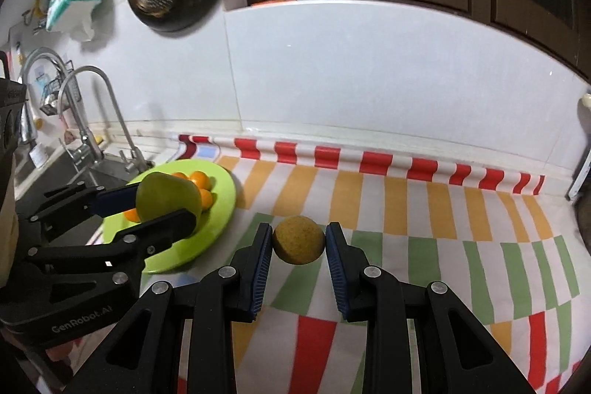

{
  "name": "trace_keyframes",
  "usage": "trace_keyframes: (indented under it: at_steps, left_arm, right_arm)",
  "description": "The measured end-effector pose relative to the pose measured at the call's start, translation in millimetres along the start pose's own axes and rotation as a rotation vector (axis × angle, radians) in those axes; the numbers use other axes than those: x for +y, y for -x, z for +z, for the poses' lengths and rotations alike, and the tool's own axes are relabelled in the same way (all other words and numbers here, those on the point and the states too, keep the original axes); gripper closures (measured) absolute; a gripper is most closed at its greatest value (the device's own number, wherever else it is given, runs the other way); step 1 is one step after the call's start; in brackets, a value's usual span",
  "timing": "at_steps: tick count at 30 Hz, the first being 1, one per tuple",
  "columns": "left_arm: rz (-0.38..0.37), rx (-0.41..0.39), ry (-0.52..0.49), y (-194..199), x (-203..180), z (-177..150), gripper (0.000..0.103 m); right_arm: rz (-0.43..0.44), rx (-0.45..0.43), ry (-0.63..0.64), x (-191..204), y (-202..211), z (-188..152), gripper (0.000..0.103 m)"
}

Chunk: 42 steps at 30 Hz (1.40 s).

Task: Organize fruits
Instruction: 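Carry the pomelo with the left gripper while the right gripper carries the yellow fruit over the plate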

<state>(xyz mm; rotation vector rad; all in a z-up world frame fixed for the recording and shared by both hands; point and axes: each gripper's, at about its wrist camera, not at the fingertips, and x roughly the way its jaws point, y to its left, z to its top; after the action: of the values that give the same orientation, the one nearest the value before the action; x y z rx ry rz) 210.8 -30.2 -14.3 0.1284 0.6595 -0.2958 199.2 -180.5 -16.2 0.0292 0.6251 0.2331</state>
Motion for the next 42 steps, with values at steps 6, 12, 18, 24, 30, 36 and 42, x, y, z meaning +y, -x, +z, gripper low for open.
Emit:
trace_keyframes:
  at_steps: [6, 12, 18, 24, 30, 36, 42]
  left_arm:
    - [0.033, -0.040, 0.034, 34.6, 10.0, -7.3, 0.055]
    - [0.058, -0.064, 0.071, 61.4, 24.0, -17.6, 0.055]
    - [0.083, -0.079, 0.084, 81.2, 37.7, -25.4, 0.055]
    - [0.103, -0.082, 0.094, 92.9, 53.4, -32.4, 0.055]
    - [0.122, -0.086, 0.103, 101.9, 69.1, -36.8, 0.055]
    - [0.139, -0.080, 0.111, 103.9, 84.5, -40.4, 0.055]
    - [0.146, -0.062, 0.121, 96.1, 98.2, -42.8, 0.055]
  right_arm:
    - [0.018, -0.029, 0.006, 18.9, 21.5, -0.8, 0.072]
    - [0.032, -0.045, 0.021, 36.9, 38.9, -5.4, 0.072]
    - [0.043, -0.062, 0.033, 54.3, 49.4, -7.6, 0.072]
    - [0.059, -0.075, 0.046, 74.0, 54.4, -7.2, 0.072]
    - [0.076, -0.091, 0.059, 92.3, 54.7, -4.1, 0.072]
    - [0.094, -0.093, 0.070, 107.9, 49.9, -1.8, 0.072]
    - [0.106, -0.077, 0.078, 120.1, 37.1, 2.3, 0.072]
